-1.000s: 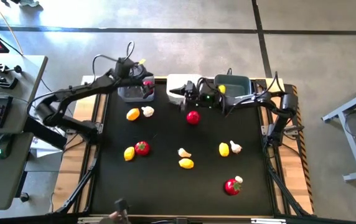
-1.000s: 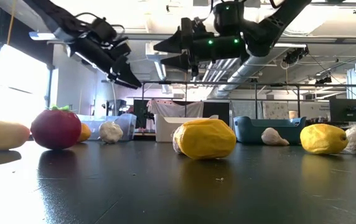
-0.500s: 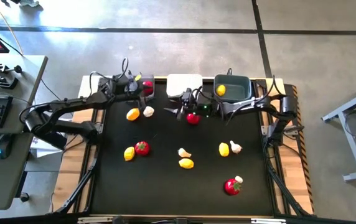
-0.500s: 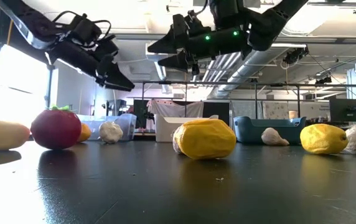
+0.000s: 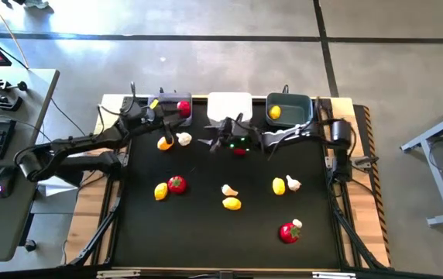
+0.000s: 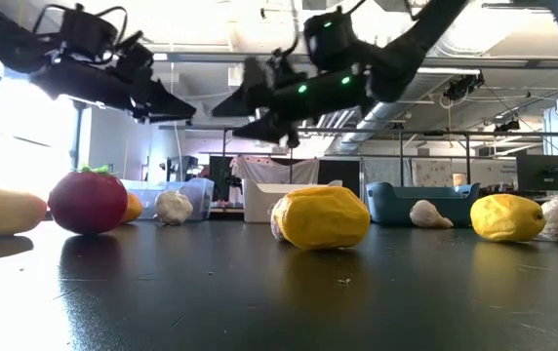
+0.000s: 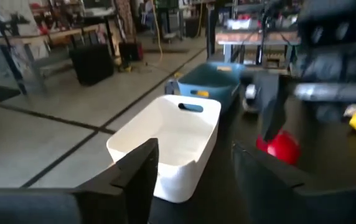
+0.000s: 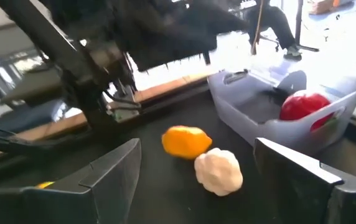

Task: Sort produce into baskets
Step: Put the garlic into the white bin

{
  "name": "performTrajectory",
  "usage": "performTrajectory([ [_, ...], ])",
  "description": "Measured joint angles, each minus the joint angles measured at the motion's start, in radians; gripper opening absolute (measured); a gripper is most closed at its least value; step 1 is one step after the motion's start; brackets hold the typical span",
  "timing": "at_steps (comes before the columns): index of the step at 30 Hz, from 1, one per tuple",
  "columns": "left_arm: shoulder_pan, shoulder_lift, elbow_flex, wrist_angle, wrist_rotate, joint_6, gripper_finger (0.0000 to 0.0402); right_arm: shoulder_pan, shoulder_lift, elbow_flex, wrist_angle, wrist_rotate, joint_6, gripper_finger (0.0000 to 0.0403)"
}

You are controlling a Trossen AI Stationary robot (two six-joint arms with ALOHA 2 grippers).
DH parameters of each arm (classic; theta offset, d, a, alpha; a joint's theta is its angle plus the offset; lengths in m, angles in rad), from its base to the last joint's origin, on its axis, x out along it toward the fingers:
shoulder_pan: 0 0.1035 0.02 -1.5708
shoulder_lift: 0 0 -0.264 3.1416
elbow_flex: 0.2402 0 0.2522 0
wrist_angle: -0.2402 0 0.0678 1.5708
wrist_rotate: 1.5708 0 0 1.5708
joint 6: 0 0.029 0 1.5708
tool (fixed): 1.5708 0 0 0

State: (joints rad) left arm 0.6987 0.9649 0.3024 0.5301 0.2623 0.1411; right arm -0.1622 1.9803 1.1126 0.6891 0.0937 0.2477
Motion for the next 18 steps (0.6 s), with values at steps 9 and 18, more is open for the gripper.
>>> performTrajectory([
  [9, 0.000, -0.120, -0.067, -0.007, 0.023, -0.027, 0.0120, 0.006, 0.197, 0.272, -0.247, 0.017, -0.031, 0.0303],
  [18, 0.001, -0.170, -0.125, 0.016, 0.021, -0.033, 0.0077, 0.023, 0.367, 0.532, -0.433, 0.123, -0.159, 0.0303],
])
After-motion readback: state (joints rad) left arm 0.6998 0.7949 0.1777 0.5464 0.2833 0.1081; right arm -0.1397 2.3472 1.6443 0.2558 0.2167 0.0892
